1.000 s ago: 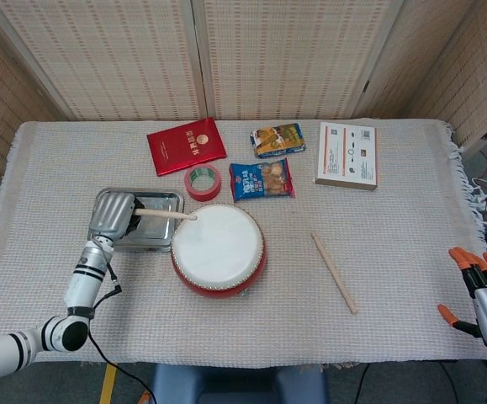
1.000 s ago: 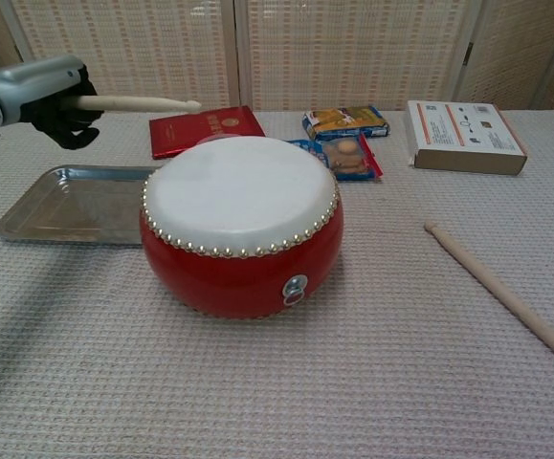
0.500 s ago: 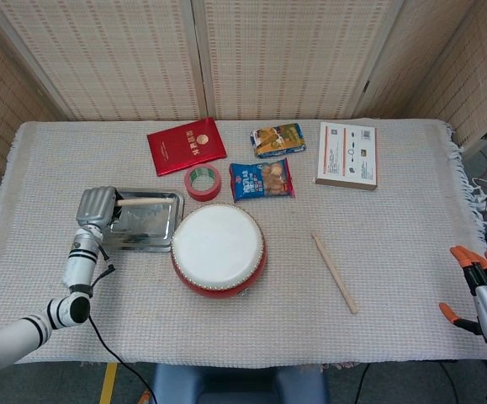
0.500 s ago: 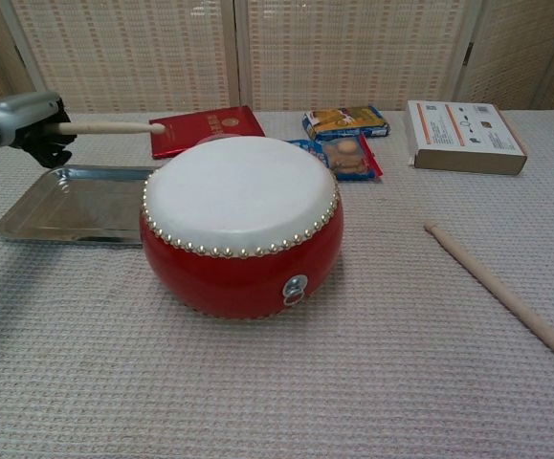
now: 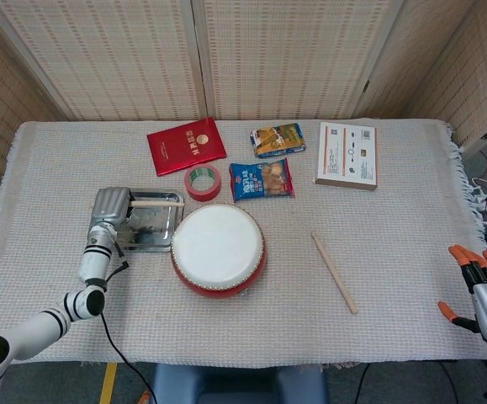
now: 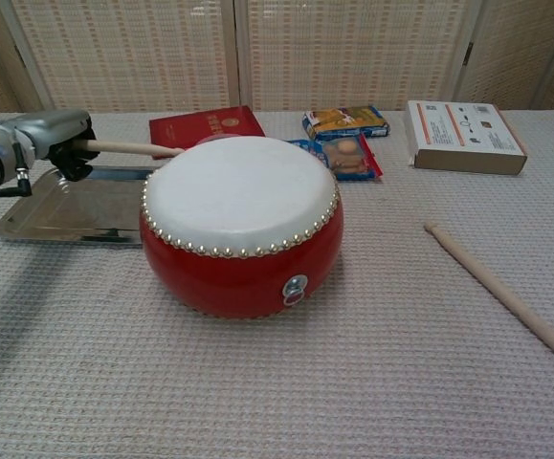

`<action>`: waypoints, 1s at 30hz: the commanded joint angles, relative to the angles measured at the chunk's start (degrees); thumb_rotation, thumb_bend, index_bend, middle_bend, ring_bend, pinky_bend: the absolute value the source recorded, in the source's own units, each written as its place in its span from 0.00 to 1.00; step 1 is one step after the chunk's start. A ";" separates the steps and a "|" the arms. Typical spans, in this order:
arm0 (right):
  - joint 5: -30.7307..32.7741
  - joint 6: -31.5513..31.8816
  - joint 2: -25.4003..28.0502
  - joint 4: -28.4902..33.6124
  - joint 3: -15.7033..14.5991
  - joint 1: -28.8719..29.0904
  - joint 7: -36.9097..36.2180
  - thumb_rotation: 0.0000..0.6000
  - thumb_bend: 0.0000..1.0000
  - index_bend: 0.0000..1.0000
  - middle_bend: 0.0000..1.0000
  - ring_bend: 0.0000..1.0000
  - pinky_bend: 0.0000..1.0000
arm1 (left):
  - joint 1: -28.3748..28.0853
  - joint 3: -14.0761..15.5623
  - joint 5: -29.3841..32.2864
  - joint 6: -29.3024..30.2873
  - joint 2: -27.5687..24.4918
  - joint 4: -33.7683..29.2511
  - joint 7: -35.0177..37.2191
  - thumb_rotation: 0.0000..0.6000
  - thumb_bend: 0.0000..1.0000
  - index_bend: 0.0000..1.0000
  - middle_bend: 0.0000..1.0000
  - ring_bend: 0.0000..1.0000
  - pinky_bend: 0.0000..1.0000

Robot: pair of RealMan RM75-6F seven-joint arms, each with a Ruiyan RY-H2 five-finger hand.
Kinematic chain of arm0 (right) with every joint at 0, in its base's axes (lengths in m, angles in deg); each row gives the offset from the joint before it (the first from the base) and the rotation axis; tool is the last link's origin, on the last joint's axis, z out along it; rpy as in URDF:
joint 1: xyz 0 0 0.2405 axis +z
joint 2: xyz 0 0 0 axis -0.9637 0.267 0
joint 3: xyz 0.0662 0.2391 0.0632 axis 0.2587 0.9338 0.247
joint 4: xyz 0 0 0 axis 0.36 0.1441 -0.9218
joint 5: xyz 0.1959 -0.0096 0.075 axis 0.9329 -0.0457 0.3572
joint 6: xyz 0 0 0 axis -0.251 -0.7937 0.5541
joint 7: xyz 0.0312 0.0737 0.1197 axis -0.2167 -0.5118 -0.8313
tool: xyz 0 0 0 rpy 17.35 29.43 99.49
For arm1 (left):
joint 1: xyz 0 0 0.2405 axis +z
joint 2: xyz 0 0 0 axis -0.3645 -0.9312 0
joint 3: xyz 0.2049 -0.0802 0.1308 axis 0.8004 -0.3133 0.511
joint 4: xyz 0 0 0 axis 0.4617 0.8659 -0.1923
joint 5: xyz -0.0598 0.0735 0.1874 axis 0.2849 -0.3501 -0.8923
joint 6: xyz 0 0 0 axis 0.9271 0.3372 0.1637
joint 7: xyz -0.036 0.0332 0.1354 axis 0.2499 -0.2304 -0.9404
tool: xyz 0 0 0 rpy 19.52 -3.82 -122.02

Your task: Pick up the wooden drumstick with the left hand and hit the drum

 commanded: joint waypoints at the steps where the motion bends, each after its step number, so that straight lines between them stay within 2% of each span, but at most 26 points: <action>1: 0.04 0.11 -0.03 -0.01 0.02 -0.07 0.00 1.00 0.23 0.01 0.07 0.00 0.00 | -0.71 -0.02 0.12 -0.46 0.47 0.57 -1.28 1.00 0.70 0.99 0.98 0.89 1.00; 5: 0.23 0.12 -0.03 -0.06 -0.01 -0.18 0.00 1.00 0.23 0.01 0.07 0.00 0.00 | -1.09 -0.29 1.26 -0.28 0.56 -0.15 -3.64 1.00 0.65 0.86 0.81 0.73 0.98; 9: 0.26 0.21 -0.05 -0.19 0.03 -0.23 -0.16 1.00 0.23 0.01 0.06 0.00 0.00 | -0.95 -0.24 1.72 -0.12 0.08 -1.87 -4.84 1.00 0.59 0.67 0.61 0.53 0.77; 15: 0.38 0.08 -0.26 -0.57 0.05 -0.21 -0.52 1.00 0.23 0.02 0.06 0.00 0.00 | -0.85 -0.54 3.19 -0.91 -1.10 -4.53 -5.64 1.00 0.49 0.39 0.36 0.32 0.51; 18: 0.42 0.03 -0.28 -0.71 0.06 -0.20 -0.62 1.00 0.23 0.02 0.07 0.00 0.00 | -0.90 -0.61 3.80 -1.29 -1.48 -5.30 -5.87 1.00 0.44 0.29 0.27 0.23 0.41; 20: 0.43 0.02 -0.28 -0.72 0.07 -0.19 -0.63 1.00 0.23 0.02 0.06 0.00 0.00 | -0.92 -0.61 3.94 -1.35 -1.56 -5.41 -5.98 1.00 0.42 0.26 0.25 0.21 0.38; 24: 0.45 0.18 -0.18 -0.70 0.14 -0.24 -0.66 1.00 0.23 0.01 0.07 0.00 0.00 | -1.25 -0.51 5.67 -3.03 -2.20 -6.15 -6.84 1.00 0.27 0.11 0.10 0.05 0.20; 30: 0.50 0.38 -0.08 -0.57 0.11 -0.42 -0.57 1.00 0.23 0.01 0.07 0.00 0.00 | -1.80 -0.53 8.76 -4.57 -3.52 -8.07 -7.56 1.00 0.23 0.01 0.02 0.00 0.13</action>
